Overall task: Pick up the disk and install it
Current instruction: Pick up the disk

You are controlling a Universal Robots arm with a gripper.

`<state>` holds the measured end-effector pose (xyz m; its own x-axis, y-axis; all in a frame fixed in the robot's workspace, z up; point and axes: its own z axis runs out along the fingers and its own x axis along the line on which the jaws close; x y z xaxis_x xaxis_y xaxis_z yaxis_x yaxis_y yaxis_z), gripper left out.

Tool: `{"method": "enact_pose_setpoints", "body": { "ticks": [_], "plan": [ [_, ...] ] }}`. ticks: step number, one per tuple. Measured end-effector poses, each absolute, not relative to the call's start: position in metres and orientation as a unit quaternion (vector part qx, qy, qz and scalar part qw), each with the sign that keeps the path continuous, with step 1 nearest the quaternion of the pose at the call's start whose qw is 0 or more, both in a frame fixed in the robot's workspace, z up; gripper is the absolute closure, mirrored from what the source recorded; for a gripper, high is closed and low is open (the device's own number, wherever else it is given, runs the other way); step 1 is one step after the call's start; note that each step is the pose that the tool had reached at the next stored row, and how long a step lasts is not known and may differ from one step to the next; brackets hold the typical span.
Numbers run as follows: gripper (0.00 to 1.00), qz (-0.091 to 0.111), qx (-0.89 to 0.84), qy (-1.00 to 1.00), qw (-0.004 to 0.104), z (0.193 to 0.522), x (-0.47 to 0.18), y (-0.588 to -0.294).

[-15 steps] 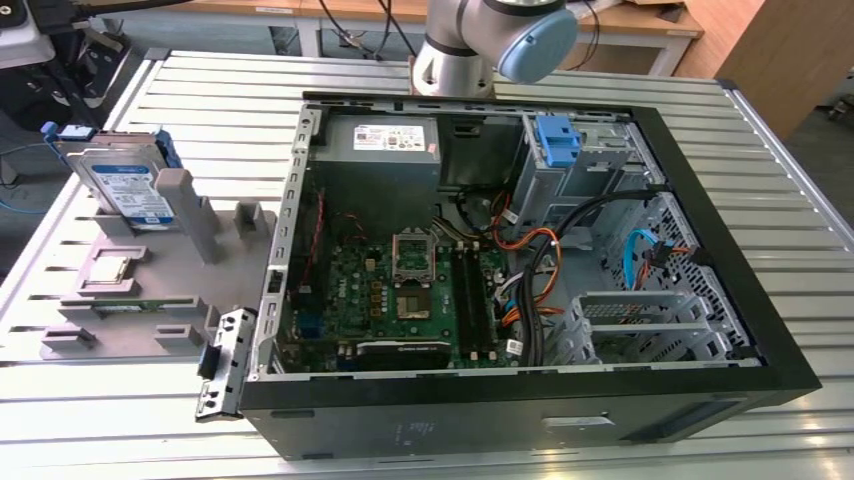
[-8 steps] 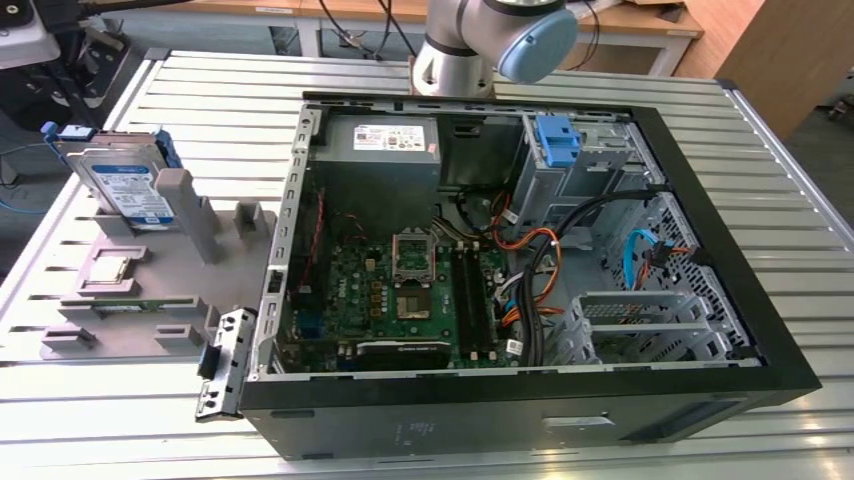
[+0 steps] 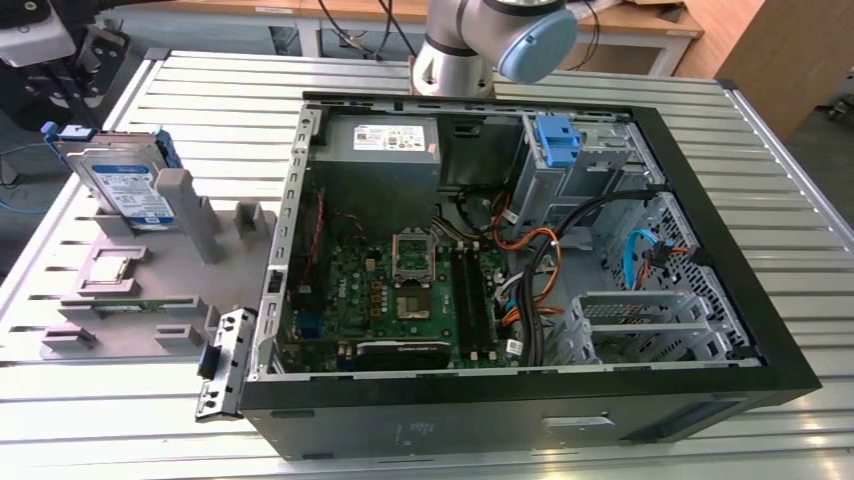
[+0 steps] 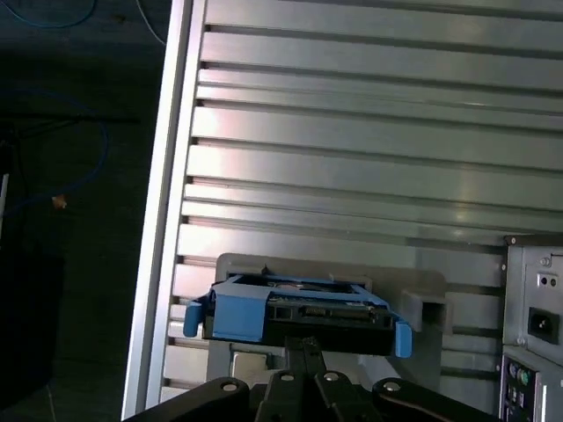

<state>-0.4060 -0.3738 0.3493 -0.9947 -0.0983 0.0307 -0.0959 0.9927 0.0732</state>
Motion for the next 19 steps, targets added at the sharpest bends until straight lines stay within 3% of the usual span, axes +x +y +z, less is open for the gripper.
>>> {"method": "enact_pose_setpoints", "body": {
  "ticks": [19],
  "plan": [
    [0.89,-0.033,0.191,-0.981,0.022,0.3481,-0.4051,-0.3738]
  ]
}}
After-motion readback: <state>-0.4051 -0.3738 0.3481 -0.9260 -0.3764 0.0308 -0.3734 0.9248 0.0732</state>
